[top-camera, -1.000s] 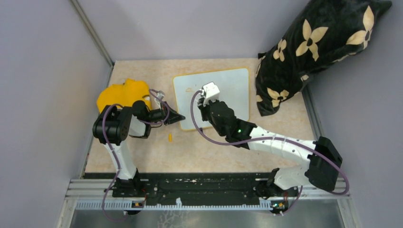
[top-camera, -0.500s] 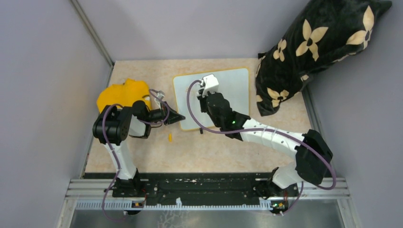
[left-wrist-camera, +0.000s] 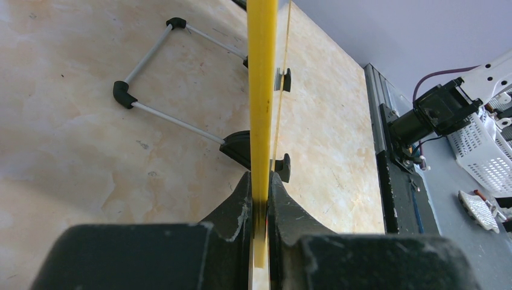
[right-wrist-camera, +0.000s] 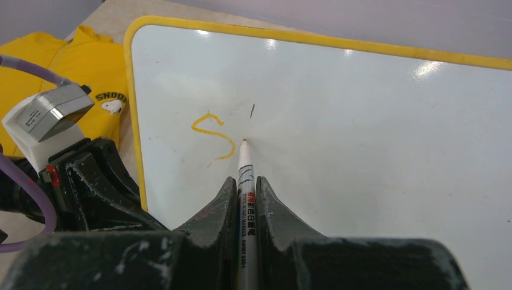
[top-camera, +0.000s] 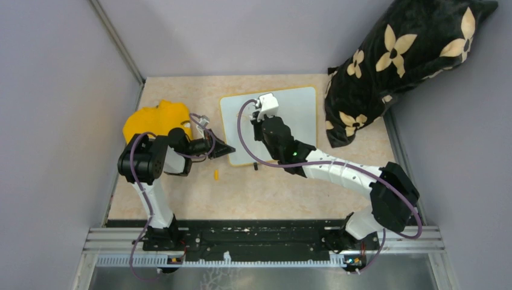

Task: Write a sentence on the whiteboard

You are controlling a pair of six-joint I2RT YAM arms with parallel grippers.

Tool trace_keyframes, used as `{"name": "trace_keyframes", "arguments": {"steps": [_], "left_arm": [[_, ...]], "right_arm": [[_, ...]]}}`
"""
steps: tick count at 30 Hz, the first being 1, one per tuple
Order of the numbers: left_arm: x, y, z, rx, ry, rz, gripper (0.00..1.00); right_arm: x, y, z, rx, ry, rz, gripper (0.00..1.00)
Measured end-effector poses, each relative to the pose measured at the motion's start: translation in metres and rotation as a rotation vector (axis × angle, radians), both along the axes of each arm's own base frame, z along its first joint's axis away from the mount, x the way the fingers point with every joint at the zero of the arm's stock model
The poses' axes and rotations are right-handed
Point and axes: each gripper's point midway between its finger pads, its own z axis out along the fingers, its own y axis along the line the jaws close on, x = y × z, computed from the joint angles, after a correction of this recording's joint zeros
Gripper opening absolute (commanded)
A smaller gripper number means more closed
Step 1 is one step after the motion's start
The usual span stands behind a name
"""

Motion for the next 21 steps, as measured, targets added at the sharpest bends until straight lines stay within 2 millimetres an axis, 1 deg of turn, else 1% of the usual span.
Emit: {"name": "trace_keyframes", "arguments": {"steps": [7, 21], "left_arm": [[0.0001, 0.0, -0.0001, 0.0, 0.002, 0.001, 0.0], [0.0001, 0.0001, -0.0004, 0.0, 0.005, 0.002, 0.0]], "right_arm": [[0.0033, -0.0005, -0.003, 0.006, 0.006, -0.006, 0.0], [0.0028, 0.0, -0.0052, 0.026, 0.021, -0.012, 0.0]]}}
